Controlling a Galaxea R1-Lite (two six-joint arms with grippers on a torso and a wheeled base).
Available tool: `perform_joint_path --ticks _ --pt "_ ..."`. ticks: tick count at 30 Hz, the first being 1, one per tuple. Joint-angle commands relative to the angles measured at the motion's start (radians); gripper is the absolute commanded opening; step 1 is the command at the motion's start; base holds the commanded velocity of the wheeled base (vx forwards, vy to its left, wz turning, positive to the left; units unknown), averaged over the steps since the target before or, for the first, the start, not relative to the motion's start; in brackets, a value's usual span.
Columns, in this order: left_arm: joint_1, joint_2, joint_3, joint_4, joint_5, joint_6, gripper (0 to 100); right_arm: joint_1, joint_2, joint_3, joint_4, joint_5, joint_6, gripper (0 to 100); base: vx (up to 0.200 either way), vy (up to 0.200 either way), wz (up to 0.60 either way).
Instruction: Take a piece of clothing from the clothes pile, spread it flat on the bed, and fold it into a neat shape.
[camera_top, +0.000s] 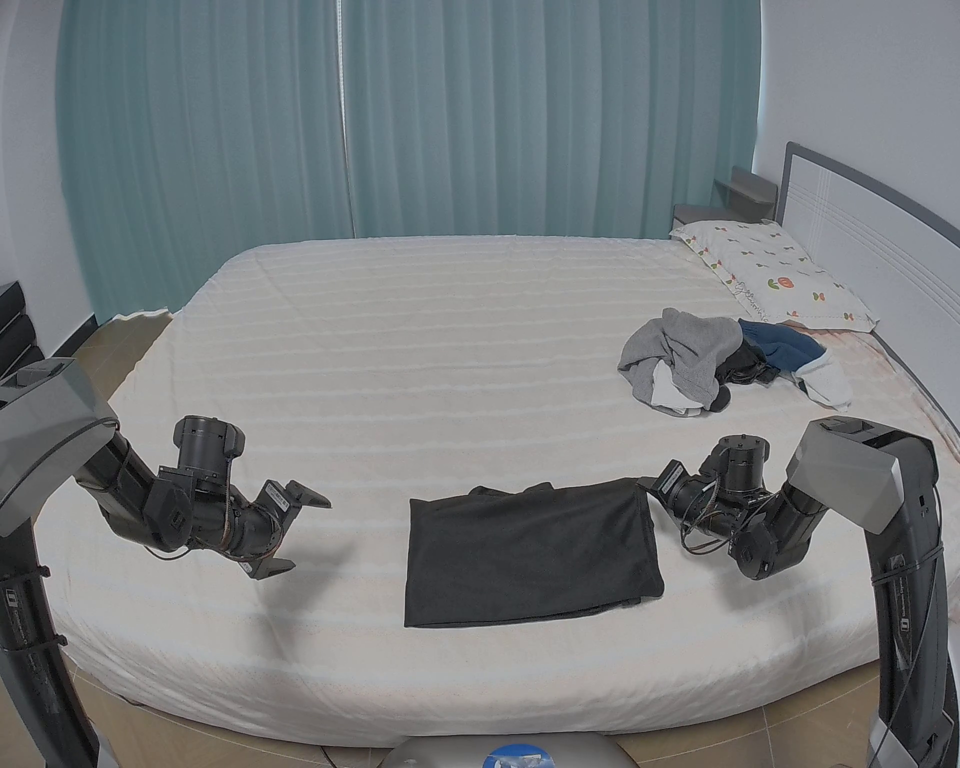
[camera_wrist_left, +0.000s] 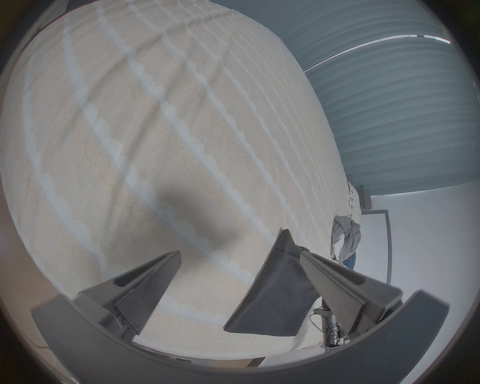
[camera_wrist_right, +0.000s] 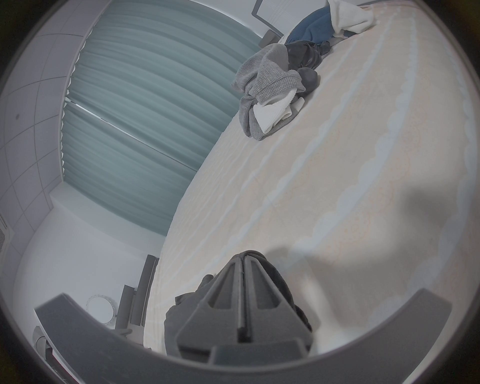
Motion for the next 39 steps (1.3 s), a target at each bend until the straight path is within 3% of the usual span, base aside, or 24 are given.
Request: perform_joint_path --ticks 1,3,4,7,14,17,21,23,39 --pt "0.000 0.011 -0.029 -0.001 0.002 -0.024 100 -0.009 -0.005 0.003 0.006 -0.001 0.000 0 0.000 0.000 0.00" --pt "0.000 0.014 -0.055 -0.001 0.000 -0.064 100 -0.015 -0.007 0.008 0.006 0.001 0.002 0 0.000 0.000 0.00" --pt "-0.001 0.015 -0.069 -0.001 0.000 -0.079 100 -0.015 -0.012 0.017 0.000 0.001 0.002 100 0.000 0.000 0.00" --pt "-0.040 0.035 -0.098 -0.001 0.006 -0.108 100 -0.009 -0.042 0.063 -0.016 0.008 0.005 100 0.000 0.000 0.00" --pt "-0.124 0.146 -0.246 -0.011 0.115 -0.082 100 0.006 -0.038 0.081 -0.059 0.004 0.023 100 0.000 0.000 0.00" --pt "-0.164 0.255 -0.371 -0.013 0.223 0.012 100 0.006 -0.035 0.084 -0.059 0.004 0.037 100 0.000 0.000 0.00" --pt "-0.175 0.279 -0.415 -0.013 0.230 0.004 100 0.005 -0.035 0.086 -0.059 0.004 0.039 100 0.000 0.000 0.00" --pt "-0.175 0.276 -0.431 -0.016 0.206 -0.045 100 0.006 -0.036 0.094 -0.059 0.004 0.039 100 0.000 0.000 0.00" --pt "-0.189 0.298 -0.443 -0.014 0.203 -0.030 100 0.005 -0.033 0.111 -0.059 0.002 0.039 100 0.000 0.000 0.00"
